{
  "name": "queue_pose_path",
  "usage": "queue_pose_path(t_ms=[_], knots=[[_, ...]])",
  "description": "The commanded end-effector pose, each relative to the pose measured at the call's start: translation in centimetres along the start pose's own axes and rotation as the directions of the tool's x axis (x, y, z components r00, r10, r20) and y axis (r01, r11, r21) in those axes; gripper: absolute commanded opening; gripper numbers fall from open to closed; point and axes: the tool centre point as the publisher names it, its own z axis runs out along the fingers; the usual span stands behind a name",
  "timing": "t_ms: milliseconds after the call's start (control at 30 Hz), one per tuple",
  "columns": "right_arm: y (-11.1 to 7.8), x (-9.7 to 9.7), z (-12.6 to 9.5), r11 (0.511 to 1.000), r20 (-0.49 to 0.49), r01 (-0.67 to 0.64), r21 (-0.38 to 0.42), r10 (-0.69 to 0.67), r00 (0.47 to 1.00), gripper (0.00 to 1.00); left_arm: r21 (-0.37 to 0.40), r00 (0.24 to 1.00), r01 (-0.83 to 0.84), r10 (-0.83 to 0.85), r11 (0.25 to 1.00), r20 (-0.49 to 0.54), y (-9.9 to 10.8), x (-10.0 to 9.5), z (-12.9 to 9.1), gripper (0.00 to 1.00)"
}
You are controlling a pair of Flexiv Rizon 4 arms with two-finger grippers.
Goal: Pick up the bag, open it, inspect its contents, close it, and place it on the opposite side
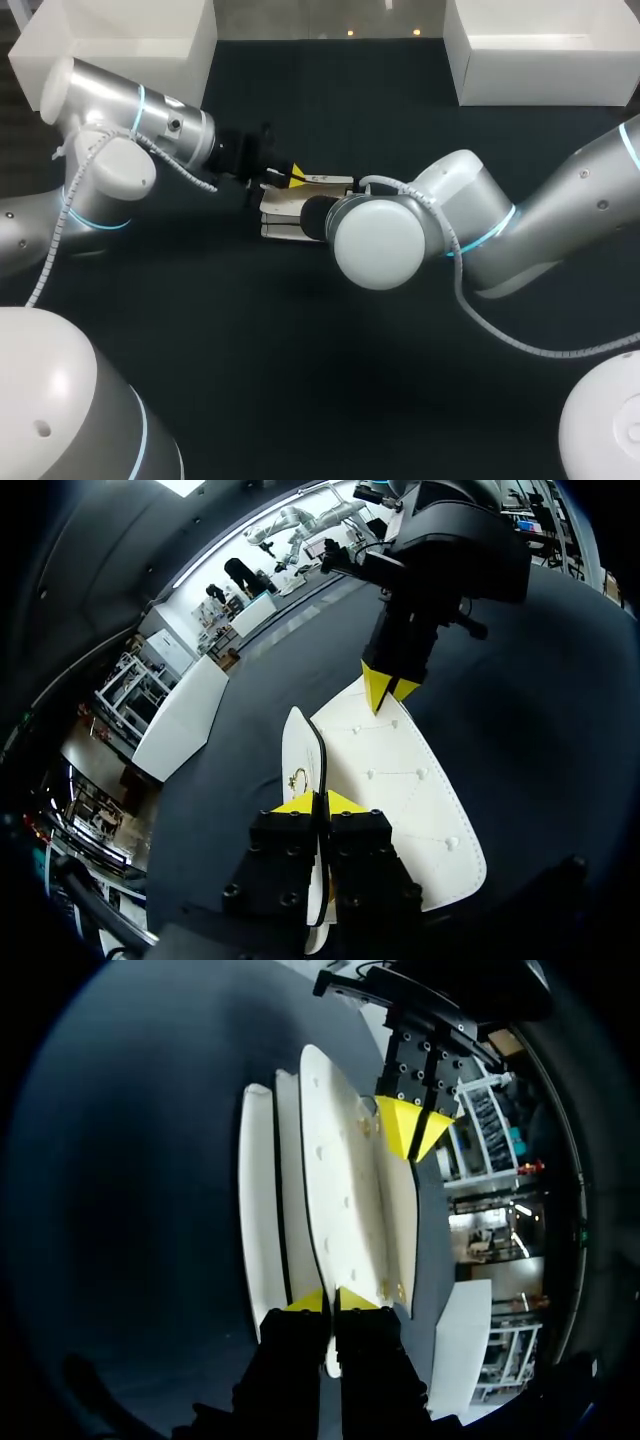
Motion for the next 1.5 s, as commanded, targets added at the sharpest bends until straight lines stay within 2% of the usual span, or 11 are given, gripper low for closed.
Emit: queue_pose_path(t_ms=[33, 300, 800, 1333, 1400, 1500], knots=[[0.0, 0.0, 0.1, 1.0, 0.003, -0.001, -0.002, 0.001, 1.0, 0.0, 0.002, 1.0, -0.001, 0.001, 1.0, 0.004, 0.0, 0.2, 0.1, 0.0], [0.0, 0.0, 0.1, 1.0, 0.003, -0.001, -0.002, 0.001, 1.0, 0.0, 0.002, 1.0, -0.001, 0.001, 1.0, 0.004, 0.0, 0.2, 0.1, 0.0], [0.0, 0.0, 0.1, 1.0, 0.003, -0.001, -0.002, 0.001, 1.0, 0.0, 0.039, 0.996, -0.039, 0.036, 0.998, 0.078, 0.5, 2.9, 0.3, 0.0], [0.0, 0.0, 0.1, 1.0, 0.003, -0.001, -0.002, 0.001, 1.0, 0.0, 0.027, 0.992, -0.076, 0.073, 0.997, 0.103, 0.0, 2.4, -0.3, 0.0], [0.0, 0.0, 0.1, 1.0, 0.003, -0.001, -0.002, 0.001, 1.0, 0.0, 0.024, 0.992, -0.079, 0.076, 0.997, 0.104, 0.0, 2.2, -0.2, 0.07], [0.0, 0.0, 0.1, 1.0, 0.003, -0.001, -0.002, 0.001, 1.0, 0.0, 0.017, 0.991, -0.085, 0.083, 0.996, 0.105, 0.1, 1.9, -0.2, 0.27]])
